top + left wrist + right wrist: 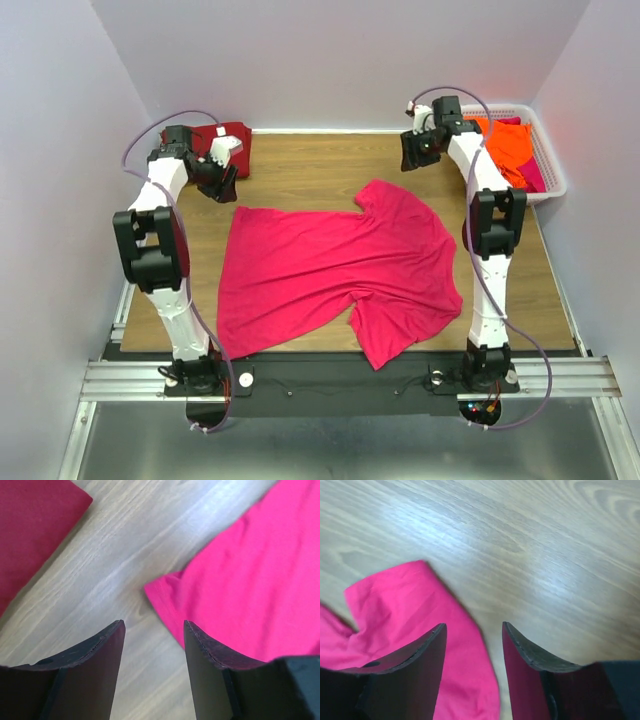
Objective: Fold and stack the t-shirts
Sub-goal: Flatten the tshirt out, then fold the tshirt
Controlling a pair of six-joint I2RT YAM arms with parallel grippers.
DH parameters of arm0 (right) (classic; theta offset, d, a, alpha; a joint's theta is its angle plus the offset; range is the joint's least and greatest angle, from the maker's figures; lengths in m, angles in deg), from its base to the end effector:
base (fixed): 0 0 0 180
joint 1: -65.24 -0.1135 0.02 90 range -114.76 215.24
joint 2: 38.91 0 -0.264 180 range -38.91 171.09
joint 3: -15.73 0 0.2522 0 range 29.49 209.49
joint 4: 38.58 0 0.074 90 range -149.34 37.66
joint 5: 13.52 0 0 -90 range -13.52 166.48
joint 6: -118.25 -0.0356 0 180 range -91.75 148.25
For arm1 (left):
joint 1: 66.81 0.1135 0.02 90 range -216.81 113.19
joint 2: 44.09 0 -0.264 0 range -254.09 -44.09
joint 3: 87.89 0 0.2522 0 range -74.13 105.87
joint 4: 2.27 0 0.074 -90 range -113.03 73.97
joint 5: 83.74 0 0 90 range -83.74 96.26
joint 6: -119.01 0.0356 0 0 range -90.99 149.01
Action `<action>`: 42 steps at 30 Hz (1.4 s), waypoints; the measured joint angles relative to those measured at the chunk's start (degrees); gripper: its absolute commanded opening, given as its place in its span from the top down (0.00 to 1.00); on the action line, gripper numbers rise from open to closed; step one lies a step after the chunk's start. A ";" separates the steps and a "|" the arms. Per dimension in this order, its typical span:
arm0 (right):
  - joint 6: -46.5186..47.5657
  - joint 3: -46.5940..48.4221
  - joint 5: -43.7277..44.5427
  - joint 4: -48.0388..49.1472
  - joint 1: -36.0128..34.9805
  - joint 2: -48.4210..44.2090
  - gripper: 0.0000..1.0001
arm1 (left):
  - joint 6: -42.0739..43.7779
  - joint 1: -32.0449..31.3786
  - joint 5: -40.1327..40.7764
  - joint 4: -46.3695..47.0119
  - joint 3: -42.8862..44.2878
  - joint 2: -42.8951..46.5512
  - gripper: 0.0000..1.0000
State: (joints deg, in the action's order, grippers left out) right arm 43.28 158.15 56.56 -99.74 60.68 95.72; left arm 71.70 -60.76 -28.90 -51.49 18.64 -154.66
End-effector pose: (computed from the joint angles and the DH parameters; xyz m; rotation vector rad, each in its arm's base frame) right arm 0.5169 0.0534 0.2493 -0.5580 2.3937 0.3550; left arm 0.4258 0.0245 0.2603 0.9516 2.1049 -0.3482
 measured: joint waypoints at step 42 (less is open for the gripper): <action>-2.86 6.27 -2.08 9.18 -0.02 10.40 0.99 | -6.82 -2.56 4.31 10.08 7.13 -15.30 1.00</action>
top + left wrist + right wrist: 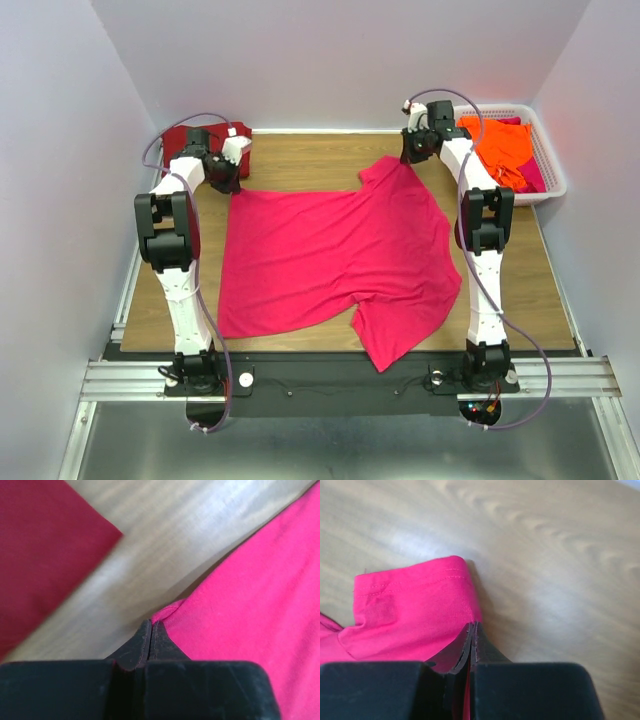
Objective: Fold and stack the t-shirts
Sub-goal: Fold the tshirt
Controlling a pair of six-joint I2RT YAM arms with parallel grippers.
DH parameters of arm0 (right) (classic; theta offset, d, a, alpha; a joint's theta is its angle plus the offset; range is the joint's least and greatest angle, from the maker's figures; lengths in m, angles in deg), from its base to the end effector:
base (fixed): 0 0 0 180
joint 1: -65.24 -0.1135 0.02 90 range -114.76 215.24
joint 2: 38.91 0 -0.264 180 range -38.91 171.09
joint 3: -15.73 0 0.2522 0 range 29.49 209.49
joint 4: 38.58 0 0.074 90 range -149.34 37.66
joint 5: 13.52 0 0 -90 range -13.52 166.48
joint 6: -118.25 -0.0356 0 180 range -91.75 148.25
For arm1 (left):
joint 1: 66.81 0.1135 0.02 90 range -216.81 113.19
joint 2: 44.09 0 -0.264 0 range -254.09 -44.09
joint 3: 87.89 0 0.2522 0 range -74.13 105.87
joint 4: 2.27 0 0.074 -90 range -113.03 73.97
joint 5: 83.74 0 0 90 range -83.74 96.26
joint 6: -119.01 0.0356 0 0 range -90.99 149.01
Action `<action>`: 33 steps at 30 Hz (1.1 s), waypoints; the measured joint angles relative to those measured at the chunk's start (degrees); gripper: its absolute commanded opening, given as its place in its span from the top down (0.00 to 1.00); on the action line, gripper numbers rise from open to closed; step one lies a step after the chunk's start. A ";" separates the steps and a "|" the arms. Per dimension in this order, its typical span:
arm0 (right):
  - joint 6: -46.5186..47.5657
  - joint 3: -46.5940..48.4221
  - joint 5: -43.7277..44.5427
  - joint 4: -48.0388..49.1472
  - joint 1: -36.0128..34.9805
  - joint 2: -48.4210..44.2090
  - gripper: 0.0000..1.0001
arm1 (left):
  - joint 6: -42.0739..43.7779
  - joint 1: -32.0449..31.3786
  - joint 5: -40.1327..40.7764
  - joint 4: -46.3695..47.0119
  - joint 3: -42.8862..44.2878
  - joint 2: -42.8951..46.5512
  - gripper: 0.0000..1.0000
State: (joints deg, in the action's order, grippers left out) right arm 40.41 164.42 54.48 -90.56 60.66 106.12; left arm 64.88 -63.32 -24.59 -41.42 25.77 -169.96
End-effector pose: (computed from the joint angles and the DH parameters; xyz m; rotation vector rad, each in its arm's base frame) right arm 0.5563 0.0579 0.2010 -0.5173 2.3140 0.3991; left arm 0.4867 0.0114 0.1924 0.8615 2.1633 -0.3285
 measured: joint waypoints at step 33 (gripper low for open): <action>1.57 -22.10 -0.81 10.19 0.00 -22.40 0.99 | 6.27 -0.02 1.14 11.04 -13.51 14.56 1.00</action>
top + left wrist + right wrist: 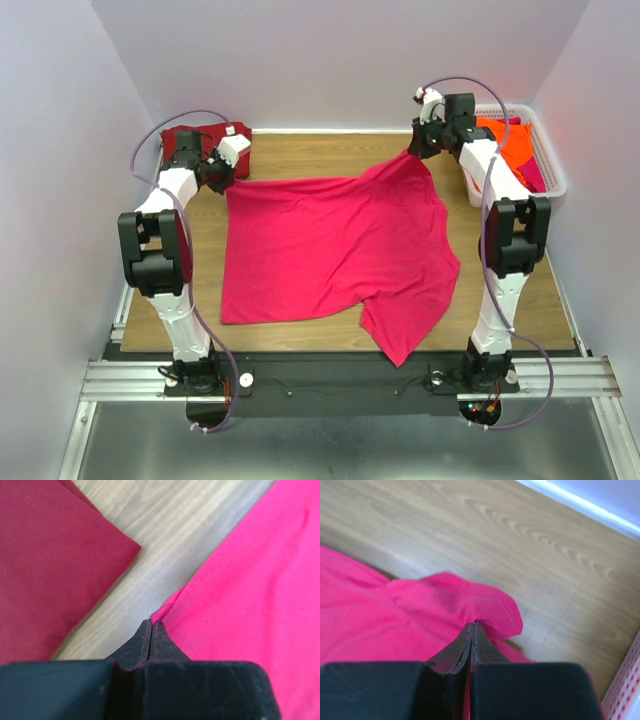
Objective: Fold and stack the t-shirts
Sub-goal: Fold the tshirt
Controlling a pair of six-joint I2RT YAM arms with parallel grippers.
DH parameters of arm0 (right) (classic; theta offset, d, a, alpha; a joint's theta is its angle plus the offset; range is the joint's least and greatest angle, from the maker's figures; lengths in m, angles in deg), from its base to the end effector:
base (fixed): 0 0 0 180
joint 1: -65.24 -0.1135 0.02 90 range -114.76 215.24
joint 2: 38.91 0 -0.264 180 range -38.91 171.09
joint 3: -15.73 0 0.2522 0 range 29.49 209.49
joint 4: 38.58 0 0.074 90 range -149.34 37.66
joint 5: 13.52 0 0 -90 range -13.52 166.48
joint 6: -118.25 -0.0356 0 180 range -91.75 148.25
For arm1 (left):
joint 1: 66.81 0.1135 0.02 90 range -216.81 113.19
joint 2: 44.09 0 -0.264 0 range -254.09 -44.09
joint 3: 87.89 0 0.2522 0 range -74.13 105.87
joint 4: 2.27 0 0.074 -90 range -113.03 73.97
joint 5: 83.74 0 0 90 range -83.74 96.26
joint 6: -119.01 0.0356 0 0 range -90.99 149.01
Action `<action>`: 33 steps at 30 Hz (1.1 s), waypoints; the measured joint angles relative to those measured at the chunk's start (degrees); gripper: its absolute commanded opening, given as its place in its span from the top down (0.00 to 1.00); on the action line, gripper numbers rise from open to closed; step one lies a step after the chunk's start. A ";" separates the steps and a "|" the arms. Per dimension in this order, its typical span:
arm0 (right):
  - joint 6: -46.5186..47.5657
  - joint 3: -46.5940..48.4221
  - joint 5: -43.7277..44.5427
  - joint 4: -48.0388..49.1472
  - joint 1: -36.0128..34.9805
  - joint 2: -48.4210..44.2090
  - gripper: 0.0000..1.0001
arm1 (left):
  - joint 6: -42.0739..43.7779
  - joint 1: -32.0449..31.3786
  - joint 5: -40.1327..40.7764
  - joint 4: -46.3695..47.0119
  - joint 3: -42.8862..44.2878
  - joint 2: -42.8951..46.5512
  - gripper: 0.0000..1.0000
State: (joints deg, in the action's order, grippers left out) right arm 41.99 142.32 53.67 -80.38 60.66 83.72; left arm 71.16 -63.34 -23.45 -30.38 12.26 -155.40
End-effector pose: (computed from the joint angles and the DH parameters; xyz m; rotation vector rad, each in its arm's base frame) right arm 0.4956 0.0535 0.2877 -0.5603 2.1209 0.3537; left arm 0.4449 0.0093 0.2442 0.9621 1.9291 -0.1298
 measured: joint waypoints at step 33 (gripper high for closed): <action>12.74 -41.79 -5.97 -7.23 0.70 -26.69 0.49 | 23.34 2.71 2.36 -7.76 -25.86 13.22 0.44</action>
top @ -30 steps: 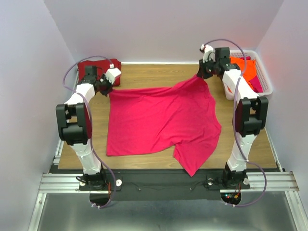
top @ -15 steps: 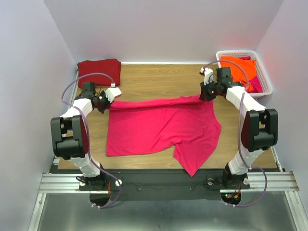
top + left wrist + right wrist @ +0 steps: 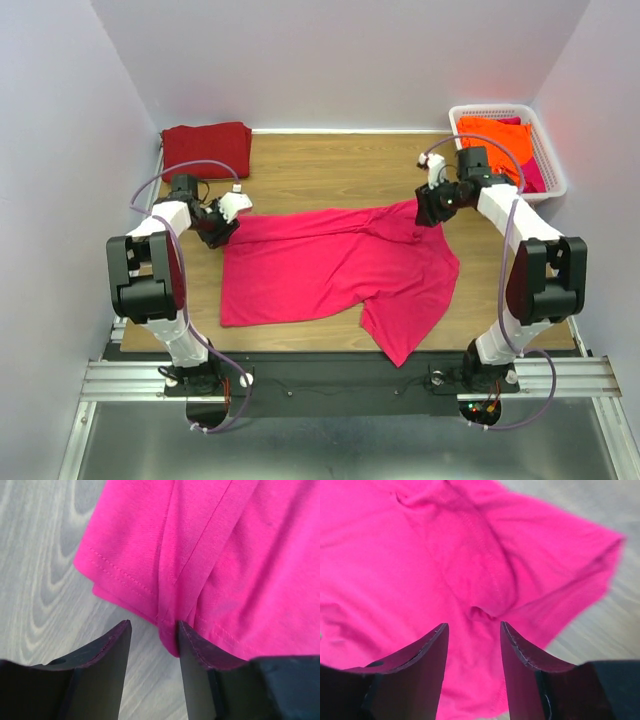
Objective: Fold and stack the t-shirts
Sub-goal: Fold the tshirt
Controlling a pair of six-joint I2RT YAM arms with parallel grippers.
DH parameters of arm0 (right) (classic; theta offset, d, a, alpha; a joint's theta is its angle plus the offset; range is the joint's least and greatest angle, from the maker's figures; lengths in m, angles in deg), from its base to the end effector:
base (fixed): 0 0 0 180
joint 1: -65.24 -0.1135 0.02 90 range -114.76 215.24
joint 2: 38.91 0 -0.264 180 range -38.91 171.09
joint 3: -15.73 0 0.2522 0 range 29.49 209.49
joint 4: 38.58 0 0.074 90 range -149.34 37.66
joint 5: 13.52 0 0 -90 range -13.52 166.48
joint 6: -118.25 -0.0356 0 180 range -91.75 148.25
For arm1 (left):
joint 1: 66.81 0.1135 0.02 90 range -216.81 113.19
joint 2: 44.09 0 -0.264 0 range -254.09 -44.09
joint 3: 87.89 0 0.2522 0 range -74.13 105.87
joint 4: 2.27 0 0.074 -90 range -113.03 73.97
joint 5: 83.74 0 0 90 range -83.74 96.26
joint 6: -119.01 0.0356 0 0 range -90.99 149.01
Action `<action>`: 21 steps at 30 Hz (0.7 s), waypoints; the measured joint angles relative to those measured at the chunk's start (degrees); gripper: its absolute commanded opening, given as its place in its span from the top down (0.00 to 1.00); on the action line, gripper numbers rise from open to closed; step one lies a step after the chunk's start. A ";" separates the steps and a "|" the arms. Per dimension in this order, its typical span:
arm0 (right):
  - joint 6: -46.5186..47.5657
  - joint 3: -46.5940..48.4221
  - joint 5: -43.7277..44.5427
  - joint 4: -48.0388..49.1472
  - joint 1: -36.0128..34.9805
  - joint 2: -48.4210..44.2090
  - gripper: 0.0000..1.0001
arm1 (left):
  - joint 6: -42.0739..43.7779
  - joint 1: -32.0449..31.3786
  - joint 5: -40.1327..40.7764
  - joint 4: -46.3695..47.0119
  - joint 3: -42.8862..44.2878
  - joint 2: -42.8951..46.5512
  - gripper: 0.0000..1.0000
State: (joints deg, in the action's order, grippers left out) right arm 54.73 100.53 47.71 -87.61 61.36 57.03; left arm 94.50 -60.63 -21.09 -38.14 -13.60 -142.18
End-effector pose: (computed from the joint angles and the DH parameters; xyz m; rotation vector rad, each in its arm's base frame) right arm 0.3451 0.0406 0.2361 -0.8179 2.3635 0.4973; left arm 0.3410 0.0205 0.1819 1.3478 2.0419 -0.0942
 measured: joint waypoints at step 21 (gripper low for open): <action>-11.89 27.67 15.04 -1.22 2.91 29.22 0.62 | -28.70 -21.51 -8.76 5.68 20.72 -8.92 0.43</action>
State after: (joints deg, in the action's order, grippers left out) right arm 42.84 128.20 62.74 -88.83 64.27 86.25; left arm 65.80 -82.14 -29.86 -32.45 7.13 -151.09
